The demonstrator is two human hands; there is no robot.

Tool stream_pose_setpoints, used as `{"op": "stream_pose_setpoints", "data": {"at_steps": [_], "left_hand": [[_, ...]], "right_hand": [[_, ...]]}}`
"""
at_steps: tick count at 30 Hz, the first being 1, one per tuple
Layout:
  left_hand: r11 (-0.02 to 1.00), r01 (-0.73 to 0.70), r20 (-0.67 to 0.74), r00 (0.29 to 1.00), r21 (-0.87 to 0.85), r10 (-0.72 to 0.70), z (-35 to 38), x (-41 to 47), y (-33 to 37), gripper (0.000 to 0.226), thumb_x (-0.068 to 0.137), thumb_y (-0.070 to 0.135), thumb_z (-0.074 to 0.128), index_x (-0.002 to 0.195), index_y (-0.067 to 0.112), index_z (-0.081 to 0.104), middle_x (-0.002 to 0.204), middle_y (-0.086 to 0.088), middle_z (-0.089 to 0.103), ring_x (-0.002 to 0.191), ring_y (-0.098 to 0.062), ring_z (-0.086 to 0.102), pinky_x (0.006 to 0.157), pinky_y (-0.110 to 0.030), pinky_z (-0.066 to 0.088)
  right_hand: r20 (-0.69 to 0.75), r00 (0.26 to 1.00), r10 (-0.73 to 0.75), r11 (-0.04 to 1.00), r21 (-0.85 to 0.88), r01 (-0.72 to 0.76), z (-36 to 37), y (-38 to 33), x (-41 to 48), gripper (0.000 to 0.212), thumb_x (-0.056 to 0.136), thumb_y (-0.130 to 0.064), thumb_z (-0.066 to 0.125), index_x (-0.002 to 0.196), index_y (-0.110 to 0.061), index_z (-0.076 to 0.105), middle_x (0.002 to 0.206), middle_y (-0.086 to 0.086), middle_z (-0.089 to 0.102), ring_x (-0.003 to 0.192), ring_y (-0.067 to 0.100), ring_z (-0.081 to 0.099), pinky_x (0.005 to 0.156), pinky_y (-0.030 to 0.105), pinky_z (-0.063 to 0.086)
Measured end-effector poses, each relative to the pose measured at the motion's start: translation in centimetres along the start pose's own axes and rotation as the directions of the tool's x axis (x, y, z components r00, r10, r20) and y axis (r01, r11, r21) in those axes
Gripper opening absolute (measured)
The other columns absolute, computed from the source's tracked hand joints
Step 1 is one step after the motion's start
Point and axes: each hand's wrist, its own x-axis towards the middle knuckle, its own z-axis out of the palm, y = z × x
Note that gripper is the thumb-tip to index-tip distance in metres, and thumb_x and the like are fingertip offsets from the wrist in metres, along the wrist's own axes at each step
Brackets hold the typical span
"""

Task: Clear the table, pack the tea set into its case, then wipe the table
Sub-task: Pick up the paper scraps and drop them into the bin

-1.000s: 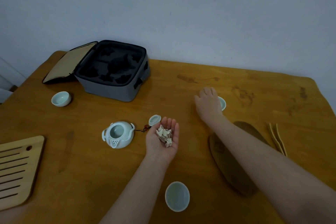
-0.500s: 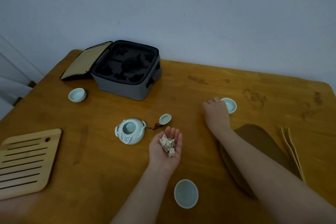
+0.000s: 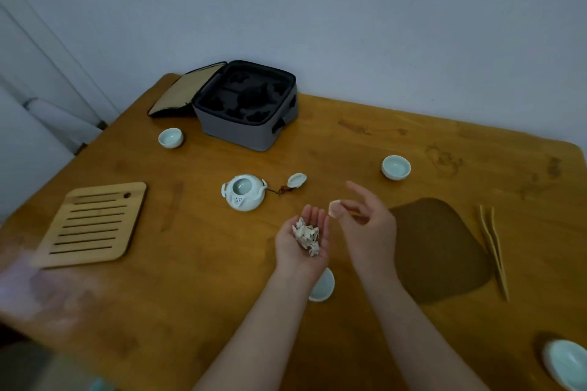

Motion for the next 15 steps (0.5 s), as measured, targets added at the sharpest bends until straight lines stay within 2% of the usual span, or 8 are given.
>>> {"op": "stream_pose_setpoints", "data": {"at_steps": [3, 6, 7, 10, 13, 15], "left_hand": [[0.999, -0.034, 0.024, 0.999, -0.023, 0.035, -1.2, -1.5, -0.7, 0.034, 0.097, 0.023, 0.044, 0.087, 0.006, 0.071, 0.084, -0.009, 0.071, 0.074, -0.020, 0.070, 0.078, -0.029, 0.055], [0.998, -0.046, 0.026, 0.999, -0.052, 0.047, -2.5, -3.1, -1.5, 0.033, 0.096, 0.023, 0.045, 0.086, 0.006, 0.071, 0.085, -0.009, 0.070, 0.085, -0.020, 0.065, 0.096, -0.030, 0.049], [0.997, -0.052, 0.030, 0.998, -0.058, 0.054, -3.0, -3.7, -1.8, 0.032, 0.095, 0.023, 0.046, 0.085, 0.006, 0.071, 0.083, -0.010, 0.069, 0.086, -0.021, 0.064, 0.095, -0.032, 0.049], [0.995, -0.074, 0.042, 0.996, -0.070, 0.077, -4.3, -6.0, -2.6, 0.032, 0.095, 0.022, 0.045, 0.082, 0.006, 0.071, 0.082, -0.010, 0.067, 0.081, -0.022, 0.063, 0.078, -0.036, 0.052], [0.990, -0.091, 0.043, 0.994, -0.110, 0.096, -5.9, -8.2, -2.9, 0.030, 0.096, 0.021, 0.045, 0.084, 0.006, 0.068, 0.086, -0.010, 0.064, 0.080, -0.021, 0.062, 0.075, -0.034, 0.056], [0.990, -0.096, 0.057, 0.993, -0.102, 0.103, -7.3, -9.5, -2.9, 0.030, 0.096, 0.022, 0.045, 0.084, 0.008, 0.068, 0.083, -0.009, 0.065, 0.077, -0.022, 0.063, 0.070, -0.033, 0.058]], "right_hand": [[0.073, 0.997, -0.009, 1.000, -0.002, 0.009, -0.6, -0.5, -2.5, 0.037, 0.085, -0.013, 0.072, 0.118, -0.027, 0.064, 0.089, -0.013, 0.070, 0.086, -0.007, 0.063, 0.074, 0.006, 0.046], [0.163, 0.986, -0.046, 0.996, -0.070, 0.058, -1.0, -0.1, -5.2, 0.032, 0.085, -0.016, 0.073, 0.113, -0.029, 0.066, 0.092, -0.011, 0.070, 0.089, -0.002, 0.063, 0.078, 0.011, 0.048], [0.190, 0.979, -0.068, 0.990, -0.109, 0.090, -1.1, 0.2, -6.1, 0.029, 0.084, -0.018, 0.073, 0.110, -0.029, 0.068, 0.094, -0.011, 0.069, 0.091, -0.001, 0.062, 0.078, 0.010, 0.047], [0.230, 0.955, -0.189, 0.937, -0.249, 0.246, -1.6, 0.7, -8.5, 0.017, 0.083, -0.018, 0.074, 0.099, -0.025, 0.073, 0.091, -0.020, 0.060, 0.092, 0.000, 0.057, 0.078, 0.008, 0.043], [0.226, 0.918, -0.325, 0.885, -0.270, 0.380, -1.6, 1.0, -10.6, 0.012, 0.082, -0.012, 0.074, 0.093, -0.017, 0.075, 0.089, -0.020, 0.058, 0.093, 0.002, 0.055, 0.081, 0.004, 0.038], [0.199, 0.922, -0.332, 0.898, -0.231, 0.373, -1.4, 1.0, -12.4, 0.011, 0.085, -0.015, 0.071, 0.095, -0.019, 0.074, 0.095, -0.020, 0.057, 0.097, 0.000, 0.054, 0.083, 0.005, 0.038]]}}
